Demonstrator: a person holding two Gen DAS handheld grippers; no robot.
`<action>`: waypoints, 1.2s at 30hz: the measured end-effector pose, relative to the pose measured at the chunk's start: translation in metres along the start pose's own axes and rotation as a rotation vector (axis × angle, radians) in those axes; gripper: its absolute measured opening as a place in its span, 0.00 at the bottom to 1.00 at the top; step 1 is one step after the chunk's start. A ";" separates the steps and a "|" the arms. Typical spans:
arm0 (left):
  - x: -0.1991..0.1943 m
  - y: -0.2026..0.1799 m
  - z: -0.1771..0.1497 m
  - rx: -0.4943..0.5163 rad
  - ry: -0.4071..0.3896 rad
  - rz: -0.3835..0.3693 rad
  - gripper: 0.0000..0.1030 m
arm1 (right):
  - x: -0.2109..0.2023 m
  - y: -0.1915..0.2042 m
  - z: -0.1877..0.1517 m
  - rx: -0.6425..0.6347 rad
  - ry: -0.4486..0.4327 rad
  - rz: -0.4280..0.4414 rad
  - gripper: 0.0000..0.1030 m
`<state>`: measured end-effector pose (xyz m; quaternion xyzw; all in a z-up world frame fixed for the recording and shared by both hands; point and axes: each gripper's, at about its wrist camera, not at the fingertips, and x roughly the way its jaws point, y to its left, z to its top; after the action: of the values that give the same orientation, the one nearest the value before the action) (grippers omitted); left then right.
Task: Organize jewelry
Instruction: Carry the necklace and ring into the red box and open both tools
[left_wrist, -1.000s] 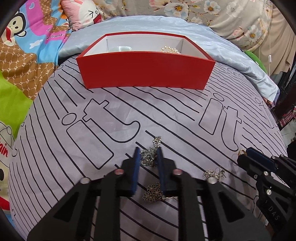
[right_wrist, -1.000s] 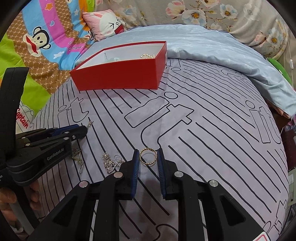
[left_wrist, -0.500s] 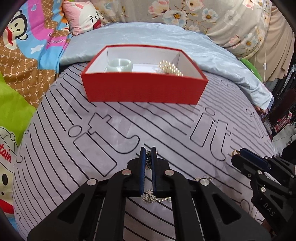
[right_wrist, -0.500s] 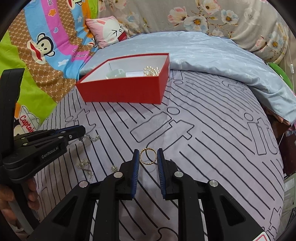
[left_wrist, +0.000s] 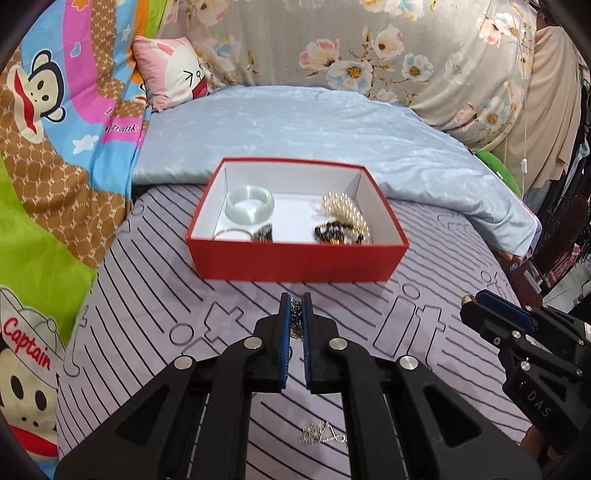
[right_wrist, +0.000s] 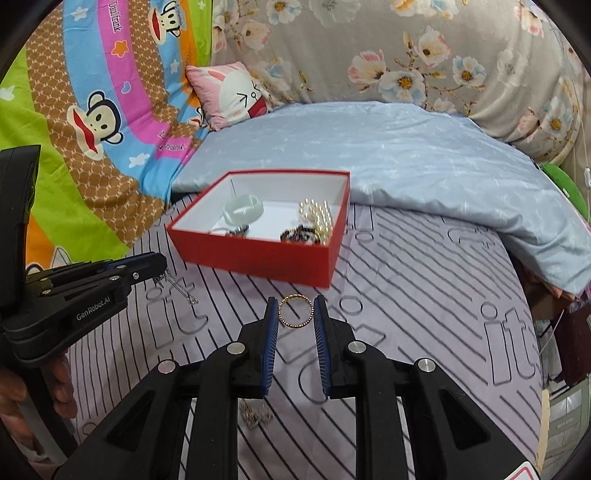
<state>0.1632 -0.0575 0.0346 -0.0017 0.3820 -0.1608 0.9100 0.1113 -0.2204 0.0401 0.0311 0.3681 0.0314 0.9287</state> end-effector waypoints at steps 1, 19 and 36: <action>-0.001 0.000 0.003 0.000 -0.008 0.000 0.05 | 0.000 0.001 0.005 -0.006 -0.007 0.001 0.17; 0.019 0.018 0.078 -0.020 -0.114 0.031 0.05 | 0.038 0.008 0.086 -0.036 -0.079 0.037 0.17; 0.073 0.041 0.099 -0.057 -0.075 0.042 0.05 | 0.107 0.014 0.109 -0.028 -0.011 0.063 0.17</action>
<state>0.2917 -0.0519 0.0490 -0.0257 0.3522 -0.1304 0.9264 0.2629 -0.2020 0.0474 0.0298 0.3614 0.0658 0.9296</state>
